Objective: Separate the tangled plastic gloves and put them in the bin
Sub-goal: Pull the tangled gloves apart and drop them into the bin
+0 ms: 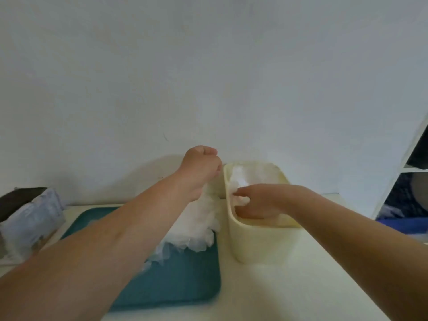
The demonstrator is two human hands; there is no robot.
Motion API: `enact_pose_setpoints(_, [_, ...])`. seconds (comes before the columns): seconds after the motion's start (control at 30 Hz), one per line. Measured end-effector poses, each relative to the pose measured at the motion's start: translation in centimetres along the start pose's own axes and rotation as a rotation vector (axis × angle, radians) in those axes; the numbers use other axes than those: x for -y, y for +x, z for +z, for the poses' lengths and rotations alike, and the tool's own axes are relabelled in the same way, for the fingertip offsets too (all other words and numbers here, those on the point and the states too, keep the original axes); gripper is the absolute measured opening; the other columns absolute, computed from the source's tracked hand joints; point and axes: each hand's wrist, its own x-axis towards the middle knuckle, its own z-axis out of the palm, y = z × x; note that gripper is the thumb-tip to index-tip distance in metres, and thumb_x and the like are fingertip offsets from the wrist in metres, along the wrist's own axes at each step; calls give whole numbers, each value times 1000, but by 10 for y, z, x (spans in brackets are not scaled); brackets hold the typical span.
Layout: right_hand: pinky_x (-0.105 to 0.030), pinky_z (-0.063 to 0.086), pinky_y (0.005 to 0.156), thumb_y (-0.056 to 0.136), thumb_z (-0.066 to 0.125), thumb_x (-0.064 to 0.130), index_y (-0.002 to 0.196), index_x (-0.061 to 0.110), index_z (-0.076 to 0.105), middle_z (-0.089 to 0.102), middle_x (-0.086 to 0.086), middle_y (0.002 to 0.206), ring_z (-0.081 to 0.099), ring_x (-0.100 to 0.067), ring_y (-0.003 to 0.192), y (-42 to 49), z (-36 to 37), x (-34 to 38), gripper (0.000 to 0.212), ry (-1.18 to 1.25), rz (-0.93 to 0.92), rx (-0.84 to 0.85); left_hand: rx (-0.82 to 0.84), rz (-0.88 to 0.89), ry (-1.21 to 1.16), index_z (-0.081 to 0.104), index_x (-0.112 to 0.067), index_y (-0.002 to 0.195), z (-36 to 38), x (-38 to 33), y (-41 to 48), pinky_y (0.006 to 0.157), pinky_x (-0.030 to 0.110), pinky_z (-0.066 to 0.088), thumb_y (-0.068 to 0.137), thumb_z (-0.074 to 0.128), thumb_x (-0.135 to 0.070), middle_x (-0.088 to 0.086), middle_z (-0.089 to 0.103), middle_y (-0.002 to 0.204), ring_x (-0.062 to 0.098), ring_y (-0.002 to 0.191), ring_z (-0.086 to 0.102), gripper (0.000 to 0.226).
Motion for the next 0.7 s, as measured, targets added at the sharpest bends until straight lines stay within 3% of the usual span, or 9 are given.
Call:
enact_pose_setpoints(0.1, [-45,36,117,100,48,57,158,31,37,43,1,159,45,-27,142,15,16,0,64,-165,43,13,24,-4,-27,64,-14,111,-17,0,-20,95,39,62,89,66,2,16,67,122,29,111,71,27])
enact_pose_setpoints(0.2, [-45,38,114,102,45,52,153,35,44,50,3,153,49,-26,137,17,21,6,53,-179,46,0,71,9,23,65,-14,113,-30,4,-41,93,36,63,89,67,3,13,68,123,26,112,70,29])
enact_pose_setpoints(0.3, [-44,43,112,99,54,45,150,26,48,56,-1,144,54,-28,131,6,5,19,55,-302,75,-26,101,46,112,67,-14,115,-50,7,-59,92,33,63,92,67,-1,9,71,118,21,108,73,27])
enact_pose_setpoints(0.37, [-41,50,103,97,58,39,143,20,54,60,-1,136,60,-28,123,-10,-12,33,50,-382,106,-109,86,73,162,69,-15,113,-69,12,-65,93,35,63,94,67,-4,6,74,112,20,104,74,22])
enact_pose_setpoints(0.43, [-34,52,83,94,58,25,122,18,61,64,1,113,65,-24,102,-28,-22,56,29,-391,75,-275,46,88,226,72,-16,108,-91,20,-69,93,37,62,95,67,-6,3,76,107,20,101,75,18])
enact_pose_setpoints(0.5, [-33,50,75,91,58,17,107,19,62,63,1,103,66,-23,95,-38,-17,92,17,-320,-48,-445,-16,131,360,74,-18,106,-118,31,-70,93,36,61,95,67,-9,-2,76,105,18,99,73,16])
enact_pose_setpoints(0.57, [-35,56,84,91,56,16,116,21,66,67,2,115,67,-23,104,-35,-2,127,28,-126,-230,-496,-51,179,593,74,-21,108,-144,44,-72,89,28,55,97,66,-13,-8,73,106,12,97,69,16])
enact_pose_setpoints(0.63, [-30,52,96,94,54,14,130,23,67,67,4,128,65,-19,114,-24,22,159,39,119,-384,-410,-75,168,768,73,-26,108,-175,59,-74,87,24,48,97,64,-15,-10,71,108,10,98,67,18])
enact_pose_setpoints(0.7, [-23,47,98,96,51,9,132,21,68,69,4,131,63,-15,118,-8,49,175,41,297,-436,-327,-110,170,865,71,-35,100,-201,74,-75,88,26,50,93,62,-16,-11,71,107,12,101,67,22])
